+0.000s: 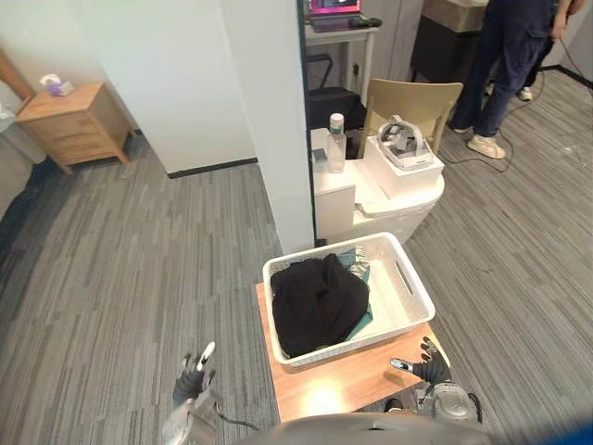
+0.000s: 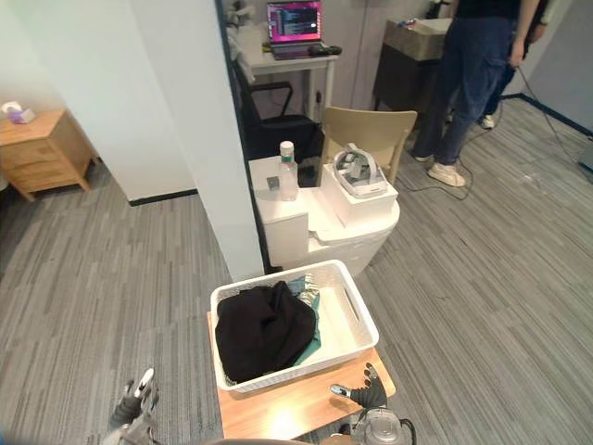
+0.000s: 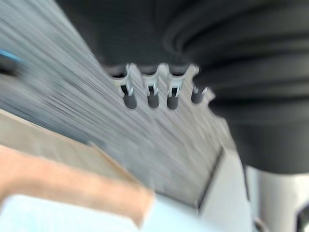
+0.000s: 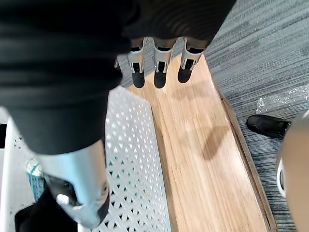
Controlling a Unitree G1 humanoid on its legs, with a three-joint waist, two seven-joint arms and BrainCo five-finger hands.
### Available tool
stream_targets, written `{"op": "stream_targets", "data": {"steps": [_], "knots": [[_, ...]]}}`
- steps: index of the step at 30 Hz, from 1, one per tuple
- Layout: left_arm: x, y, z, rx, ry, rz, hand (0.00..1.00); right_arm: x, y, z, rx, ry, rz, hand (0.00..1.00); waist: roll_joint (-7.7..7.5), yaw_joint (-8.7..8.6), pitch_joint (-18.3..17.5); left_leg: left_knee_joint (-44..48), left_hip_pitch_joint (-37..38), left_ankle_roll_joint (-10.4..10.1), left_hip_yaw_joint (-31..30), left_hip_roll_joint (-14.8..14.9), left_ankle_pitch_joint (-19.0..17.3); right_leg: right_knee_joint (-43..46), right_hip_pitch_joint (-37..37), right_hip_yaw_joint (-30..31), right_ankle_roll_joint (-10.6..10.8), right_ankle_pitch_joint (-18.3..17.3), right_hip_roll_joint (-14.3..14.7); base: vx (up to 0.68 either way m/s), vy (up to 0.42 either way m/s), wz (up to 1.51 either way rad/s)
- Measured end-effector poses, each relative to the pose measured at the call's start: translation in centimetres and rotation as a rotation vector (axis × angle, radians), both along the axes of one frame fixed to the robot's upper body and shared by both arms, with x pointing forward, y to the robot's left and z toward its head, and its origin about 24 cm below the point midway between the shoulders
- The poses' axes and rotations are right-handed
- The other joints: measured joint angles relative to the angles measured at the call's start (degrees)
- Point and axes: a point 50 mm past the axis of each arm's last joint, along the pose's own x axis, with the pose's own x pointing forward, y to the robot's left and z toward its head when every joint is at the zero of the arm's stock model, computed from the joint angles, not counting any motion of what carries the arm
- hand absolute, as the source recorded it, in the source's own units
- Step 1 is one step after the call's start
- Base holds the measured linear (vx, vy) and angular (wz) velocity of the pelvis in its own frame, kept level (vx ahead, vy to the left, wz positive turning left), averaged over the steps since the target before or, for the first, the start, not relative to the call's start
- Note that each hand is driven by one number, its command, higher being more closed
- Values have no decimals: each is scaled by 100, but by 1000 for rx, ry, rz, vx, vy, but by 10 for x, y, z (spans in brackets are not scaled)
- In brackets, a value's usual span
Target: Tidy the bed and pick cloth on bed and put in laundry
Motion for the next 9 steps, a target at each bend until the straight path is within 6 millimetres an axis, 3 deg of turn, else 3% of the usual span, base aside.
{"op": "stream_targets", "data": {"steps": [5,9], "knots": [[-61,-10,-26,-95,259,173,0,-20,0,-15,40,100,-120,0,-62,100,-32,-2,4,-71,55,-1,-80,1,14,14,-24,-1,-5,6,2,-2],[-72,-17,-30,-115,343,104,0,-30,-1,-22,78,143,-217,0,-97,274,-68,-1,41,-71,115,-1,-56,2,16,56,-25,-2,5,33,-1,-5]]}}
